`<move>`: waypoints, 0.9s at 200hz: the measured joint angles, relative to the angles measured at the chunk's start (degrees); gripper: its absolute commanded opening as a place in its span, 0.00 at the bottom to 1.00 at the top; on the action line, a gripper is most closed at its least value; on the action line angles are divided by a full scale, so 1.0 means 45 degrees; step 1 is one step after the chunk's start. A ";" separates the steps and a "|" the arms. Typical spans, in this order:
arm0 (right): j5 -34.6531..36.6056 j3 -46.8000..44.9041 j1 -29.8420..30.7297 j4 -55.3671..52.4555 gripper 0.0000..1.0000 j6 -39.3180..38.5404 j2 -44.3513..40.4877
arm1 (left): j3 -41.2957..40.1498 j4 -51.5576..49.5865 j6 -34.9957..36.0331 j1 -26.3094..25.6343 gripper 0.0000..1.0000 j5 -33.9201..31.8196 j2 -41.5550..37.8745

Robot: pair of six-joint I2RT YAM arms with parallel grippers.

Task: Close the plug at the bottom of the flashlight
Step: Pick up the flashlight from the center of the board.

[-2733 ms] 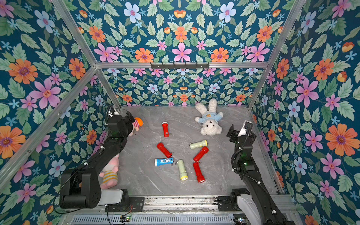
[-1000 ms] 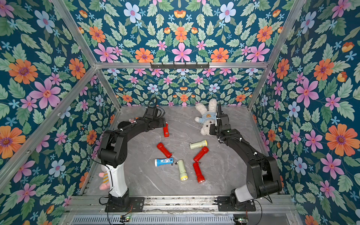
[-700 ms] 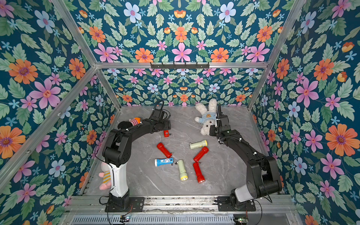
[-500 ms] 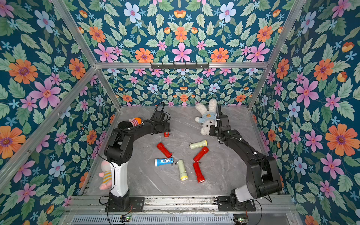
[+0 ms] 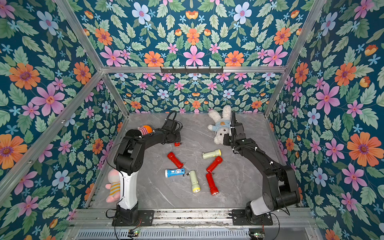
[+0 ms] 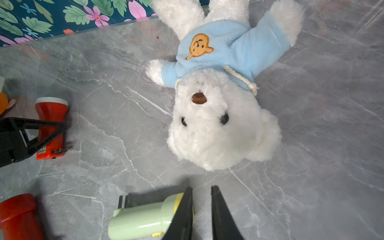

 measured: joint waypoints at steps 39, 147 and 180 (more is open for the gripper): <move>-0.0015 -0.0068 0.0005 0.0024 0.20 -0.0005 0.0000 | 0.0092 -0.0010 -0.0267 0.0005 0.14 0.0301 0.0024; -0.0782 -0.0005 0.1695 0.0670 0.50 -0.0102 -0.1015 | -0.1083 0.3589 -0.2735 0.0015 0.19 0.3696 -0.3050; -0.2239 0.0053 0.1826 0.1078 0.57 0.0661 -0.1428 | -0.2361 0.6839 -0.4435 0.0160 0.24 0.5056 -0.4318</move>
